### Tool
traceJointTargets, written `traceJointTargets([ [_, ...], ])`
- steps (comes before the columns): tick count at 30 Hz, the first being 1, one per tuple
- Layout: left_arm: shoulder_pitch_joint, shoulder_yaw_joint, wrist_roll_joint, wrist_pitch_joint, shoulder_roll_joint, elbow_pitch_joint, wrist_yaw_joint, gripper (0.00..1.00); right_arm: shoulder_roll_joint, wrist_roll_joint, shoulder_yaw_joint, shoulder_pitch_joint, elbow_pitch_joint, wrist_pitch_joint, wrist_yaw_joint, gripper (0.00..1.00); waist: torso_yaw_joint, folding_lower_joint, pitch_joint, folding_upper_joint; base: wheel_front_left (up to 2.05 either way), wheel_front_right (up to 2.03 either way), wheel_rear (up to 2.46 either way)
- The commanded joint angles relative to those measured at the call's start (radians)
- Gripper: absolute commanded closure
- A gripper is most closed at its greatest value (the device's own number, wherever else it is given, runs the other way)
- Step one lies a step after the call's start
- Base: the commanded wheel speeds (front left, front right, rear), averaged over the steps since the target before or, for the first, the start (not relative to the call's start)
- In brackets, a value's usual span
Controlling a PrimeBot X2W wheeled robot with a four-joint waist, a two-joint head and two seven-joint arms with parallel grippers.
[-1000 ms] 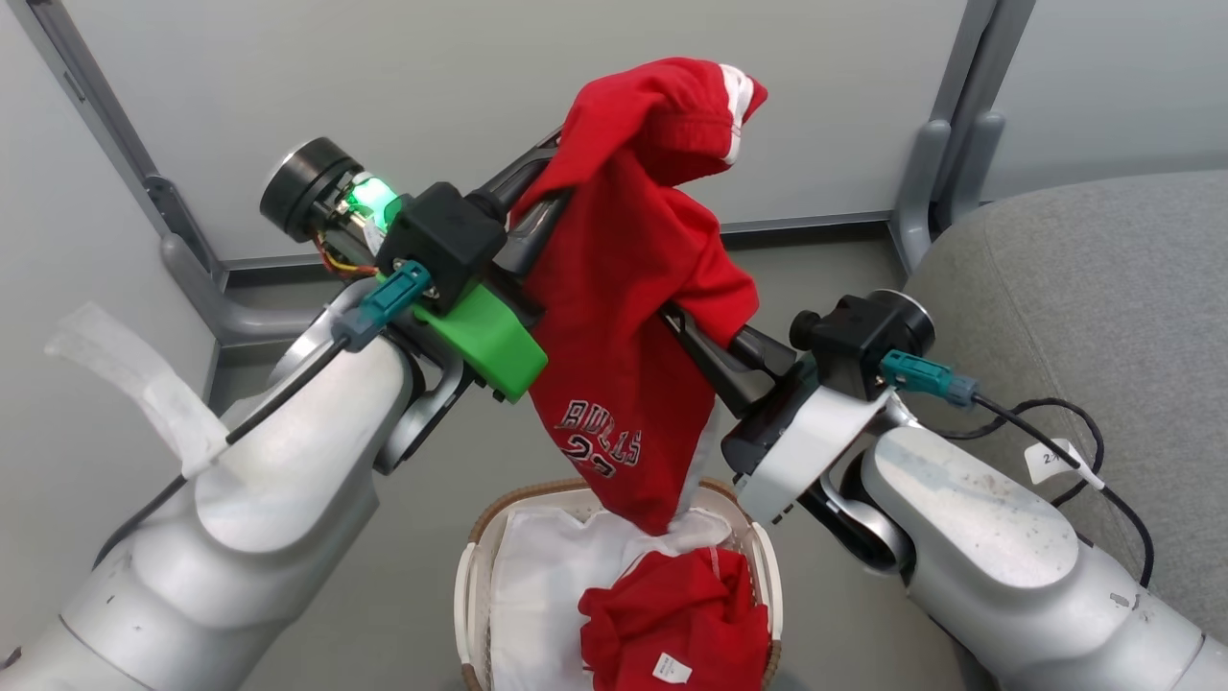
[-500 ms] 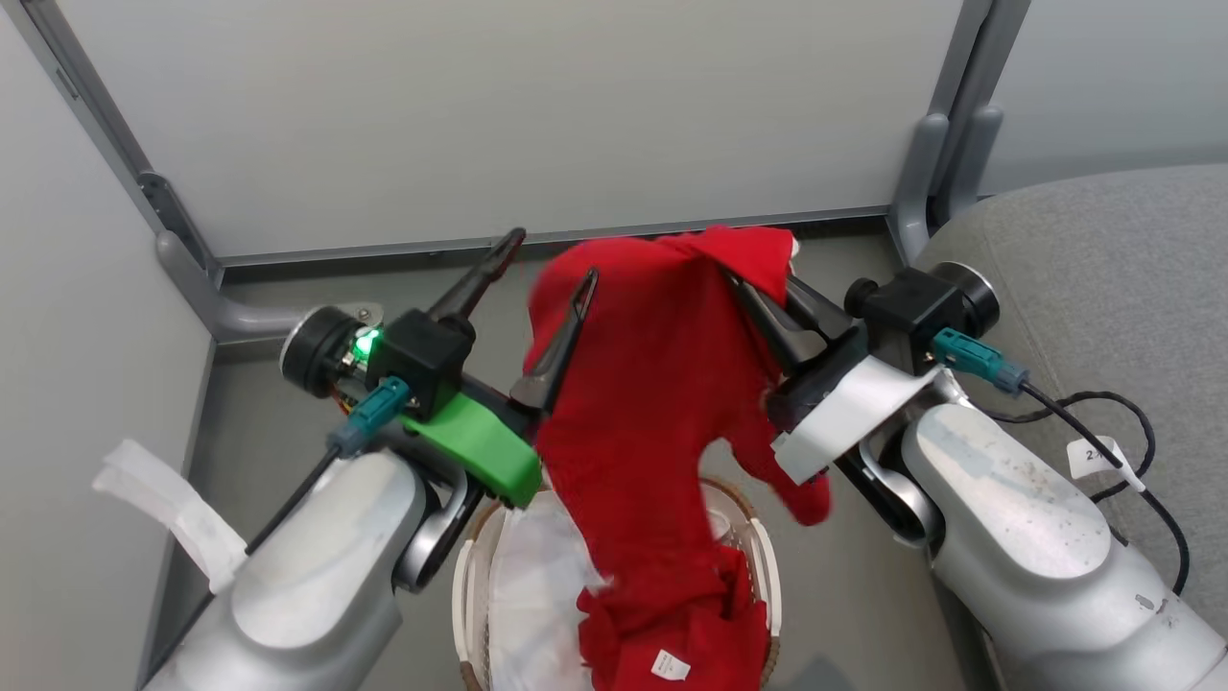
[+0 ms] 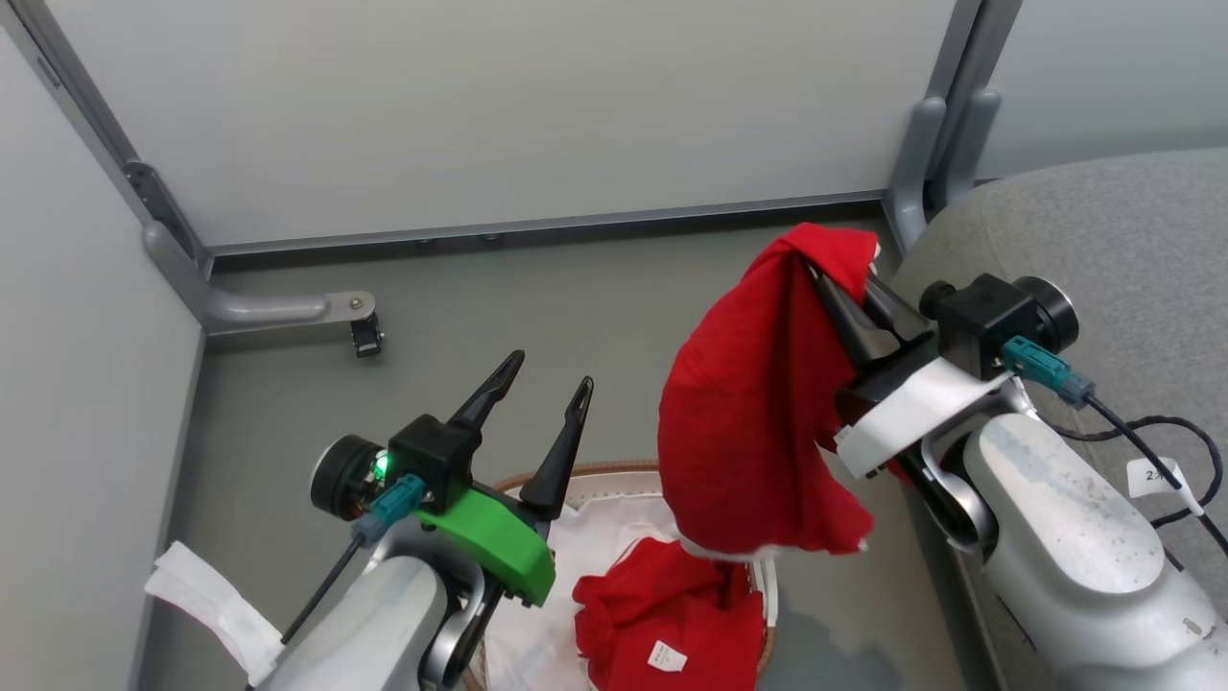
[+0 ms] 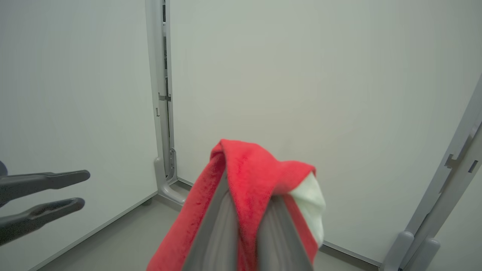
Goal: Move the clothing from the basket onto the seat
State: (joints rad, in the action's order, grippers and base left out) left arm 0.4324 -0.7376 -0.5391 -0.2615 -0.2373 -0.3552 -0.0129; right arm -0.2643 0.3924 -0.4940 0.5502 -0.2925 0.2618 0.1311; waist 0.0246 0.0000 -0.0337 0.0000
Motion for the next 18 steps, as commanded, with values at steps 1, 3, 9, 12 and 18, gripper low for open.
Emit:
traceJointTargets([
  [1, -0.027, 0.014, 0.018, -0.004, 0.006, 0.006, 0.003, 0.0, -0.004, -0.01, 0.009, -0.016, -0.001, 0.005, -0.001, 1.0, -0.004, 0.0, -0.004, 0.0, 0.0, 0.0, 0.0],
  [3, -0.042, 0.034, 0.027, -0.004, 0.019, 0.014, 0.0, 0.0, -0.005, -0.014, 0.018, -0.022, -0.003, 0.005, -0.001, 1.0, -0.007, 0.0, -0.007, 0.0, 0.0, 0.0, 0.0],
  [9, -0.078, 0.074, 0.068, -0.003, 0.047, 0.021, -0.015, 0.0, -0.006, -0.028, 0.033, -0.032, -0.012, 0.005, -0.001, 1.0, -0.017, 0.0, -0.015, 0.0, 0.0, 0.0, 0.0],
  [12, -0.083, 0.083, 0.091, -0.003, 0.058, 0.019, -0.023, 0.0, -0.005, -0.036, 0.046, -0.032, -0.014, 0.005, -0.001, 1.0, -0.027, 0.0, -0.018, 0.0, 0.0, 0.0, 0.0],
  [18, -0.094, 0.103, 0.116, -0.003, 0.073, 0.017, -0.039, 0.0, 0.005, -0.053, 0.073, -0.023, -0.008, 0.005, -0.001, 1.0, -0.082, 0.0, -0.032, 0.0, 0.0, 0.0, 0.0],
])
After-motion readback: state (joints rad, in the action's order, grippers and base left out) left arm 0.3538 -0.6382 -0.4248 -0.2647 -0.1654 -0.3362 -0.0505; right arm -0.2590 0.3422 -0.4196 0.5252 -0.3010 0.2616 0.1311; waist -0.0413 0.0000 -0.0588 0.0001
